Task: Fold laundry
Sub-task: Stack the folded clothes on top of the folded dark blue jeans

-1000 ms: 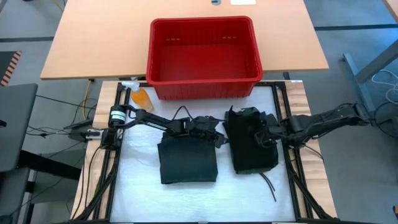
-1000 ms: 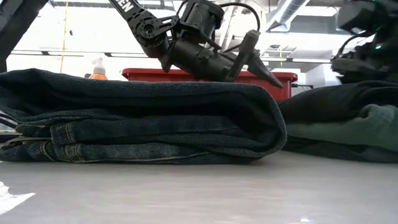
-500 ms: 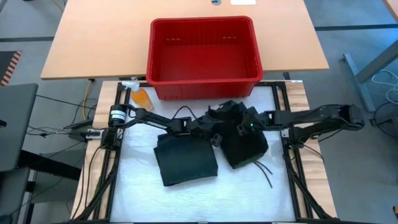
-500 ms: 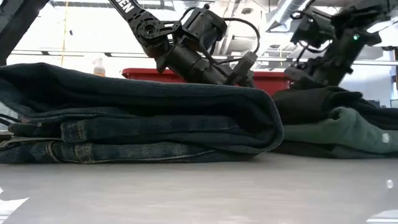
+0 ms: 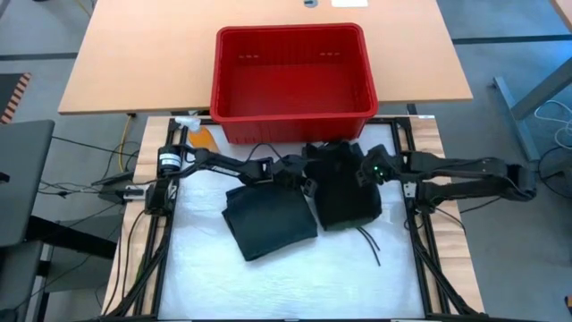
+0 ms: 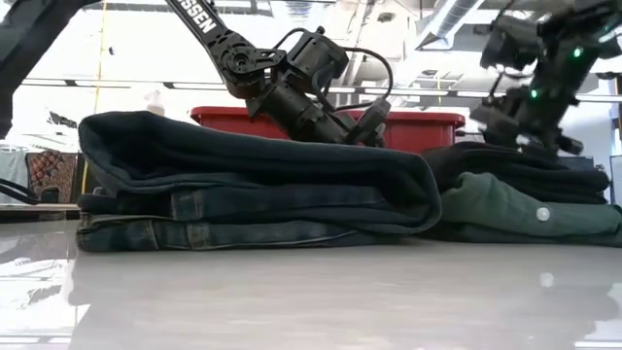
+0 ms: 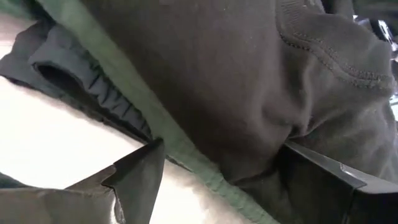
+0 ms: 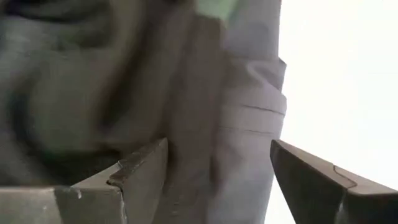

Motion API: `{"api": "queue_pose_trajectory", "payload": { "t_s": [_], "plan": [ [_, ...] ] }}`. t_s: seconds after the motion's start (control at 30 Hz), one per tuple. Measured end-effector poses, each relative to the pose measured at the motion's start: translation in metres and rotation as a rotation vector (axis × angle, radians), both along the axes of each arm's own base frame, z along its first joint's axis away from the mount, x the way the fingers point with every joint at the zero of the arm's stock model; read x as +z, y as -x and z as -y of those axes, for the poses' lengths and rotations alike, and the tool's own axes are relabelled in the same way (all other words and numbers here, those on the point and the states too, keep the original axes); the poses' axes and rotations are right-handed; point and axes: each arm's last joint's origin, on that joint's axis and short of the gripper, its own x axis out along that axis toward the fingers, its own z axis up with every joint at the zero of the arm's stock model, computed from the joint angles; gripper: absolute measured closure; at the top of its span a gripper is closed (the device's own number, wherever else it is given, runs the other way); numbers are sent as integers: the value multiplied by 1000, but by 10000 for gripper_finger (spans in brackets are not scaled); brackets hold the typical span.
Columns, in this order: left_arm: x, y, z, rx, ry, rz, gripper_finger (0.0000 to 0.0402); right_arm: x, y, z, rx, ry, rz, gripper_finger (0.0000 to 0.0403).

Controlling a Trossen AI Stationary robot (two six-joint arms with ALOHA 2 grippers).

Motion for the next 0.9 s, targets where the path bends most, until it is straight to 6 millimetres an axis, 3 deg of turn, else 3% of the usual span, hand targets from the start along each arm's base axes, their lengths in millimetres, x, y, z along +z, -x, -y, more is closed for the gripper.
{"api": "queue_pose_trajectory", "payload": {
  "t_s": [0.23,0.5,0.67,0.9],
  "plan": [
    [-1,3,-11,8,23,-8,109,-37,7,10,-76,-69,13,91],
    [-3,4,-13,18,30,-32,109,-75,-5,13,-48,-124,155,91],
    [-6,6,-12,19,36,-68,109,-79,-15,7,11,-125,282,94],
    [-37,-3,-13,15,93,-94,109,-78,-19,0,46,-141,317,121]
  ]
}}
